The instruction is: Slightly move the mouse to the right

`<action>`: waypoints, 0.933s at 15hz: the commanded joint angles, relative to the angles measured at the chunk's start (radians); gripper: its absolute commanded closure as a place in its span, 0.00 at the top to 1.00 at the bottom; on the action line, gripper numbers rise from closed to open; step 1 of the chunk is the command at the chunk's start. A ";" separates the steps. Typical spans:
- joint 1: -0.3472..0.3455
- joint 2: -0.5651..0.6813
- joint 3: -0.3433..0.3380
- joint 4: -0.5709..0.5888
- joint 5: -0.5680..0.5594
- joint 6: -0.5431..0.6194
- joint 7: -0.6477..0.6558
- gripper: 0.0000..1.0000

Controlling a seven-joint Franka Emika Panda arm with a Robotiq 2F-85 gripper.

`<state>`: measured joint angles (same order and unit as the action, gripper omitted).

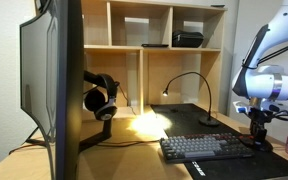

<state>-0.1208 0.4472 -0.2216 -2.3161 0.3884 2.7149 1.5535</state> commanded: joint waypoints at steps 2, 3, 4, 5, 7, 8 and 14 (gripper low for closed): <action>-0.035 -0.035 0.008 0.019 0.077 -0.056 0.083 0.44; -0.040 -0.041 0.011 0.026 0.087 -0.069 0.096 0.44; -0.048 -0.050 0.017 0.031 0.101 -0.084 0.102 0.44; -0.044 -0.058 0.015 0.035 0.104 -0.089 0.116 0.44; -0.034 -0.062 0.008 0.049 0.096 -0.113 0.157 0.44; -0.029 -0.060 0.002 0.055 0.086 -0.125 0.182 0.44; -0.063 0.019 0.001 0.134 0.099 -0.240 0.313 0.44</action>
<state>-0.1488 0.4207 -0.2275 -2.2425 0.4686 2.5464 1.8321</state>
